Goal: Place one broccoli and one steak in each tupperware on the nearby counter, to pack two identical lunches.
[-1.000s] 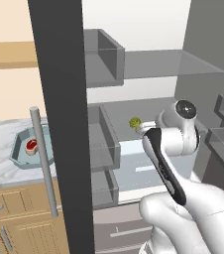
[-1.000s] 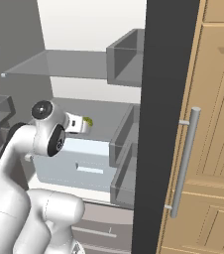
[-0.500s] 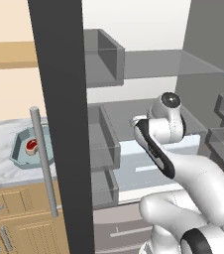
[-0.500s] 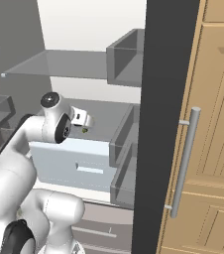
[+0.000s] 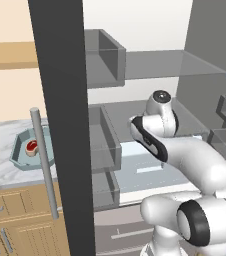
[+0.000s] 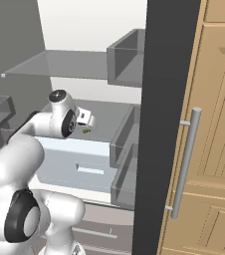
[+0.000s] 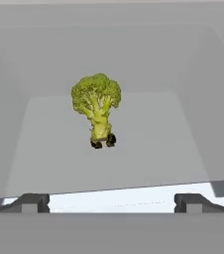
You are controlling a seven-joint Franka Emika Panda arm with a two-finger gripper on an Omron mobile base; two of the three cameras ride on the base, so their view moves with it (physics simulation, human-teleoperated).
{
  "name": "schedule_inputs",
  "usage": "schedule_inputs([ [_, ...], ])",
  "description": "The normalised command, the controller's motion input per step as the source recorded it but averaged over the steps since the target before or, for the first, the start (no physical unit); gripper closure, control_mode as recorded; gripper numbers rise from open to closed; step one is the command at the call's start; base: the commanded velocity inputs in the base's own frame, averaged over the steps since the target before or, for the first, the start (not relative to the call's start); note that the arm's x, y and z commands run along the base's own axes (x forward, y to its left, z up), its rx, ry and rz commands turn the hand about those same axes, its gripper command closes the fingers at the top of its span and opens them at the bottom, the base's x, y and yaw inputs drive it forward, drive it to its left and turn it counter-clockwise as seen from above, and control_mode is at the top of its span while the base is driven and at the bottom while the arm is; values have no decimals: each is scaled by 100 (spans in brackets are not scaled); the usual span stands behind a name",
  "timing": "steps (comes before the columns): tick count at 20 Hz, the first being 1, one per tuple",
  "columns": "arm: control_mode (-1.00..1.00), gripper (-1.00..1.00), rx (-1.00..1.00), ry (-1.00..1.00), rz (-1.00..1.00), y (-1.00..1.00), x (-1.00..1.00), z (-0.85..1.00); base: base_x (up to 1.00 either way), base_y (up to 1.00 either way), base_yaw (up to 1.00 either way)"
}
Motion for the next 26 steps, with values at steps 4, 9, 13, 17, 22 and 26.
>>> schedule_inputs([
  [4,-100,-100,0,0,-1,0,34,-30,0,0,0],
  [9,-100,-100,0,0,0,0,40,-18,0,0,0],
  [13,-100,-100,0,0,0,0,36,-17,0,0,0],
  [17,-100,-100,0,0,0,0,31,-18,0,0,0],
  [22,-100,-100,0,0,-1,0,25,-20,0,0,0],
  [26,-100,-100,0,0,-1,-1,28,-21,0,0,0],
])
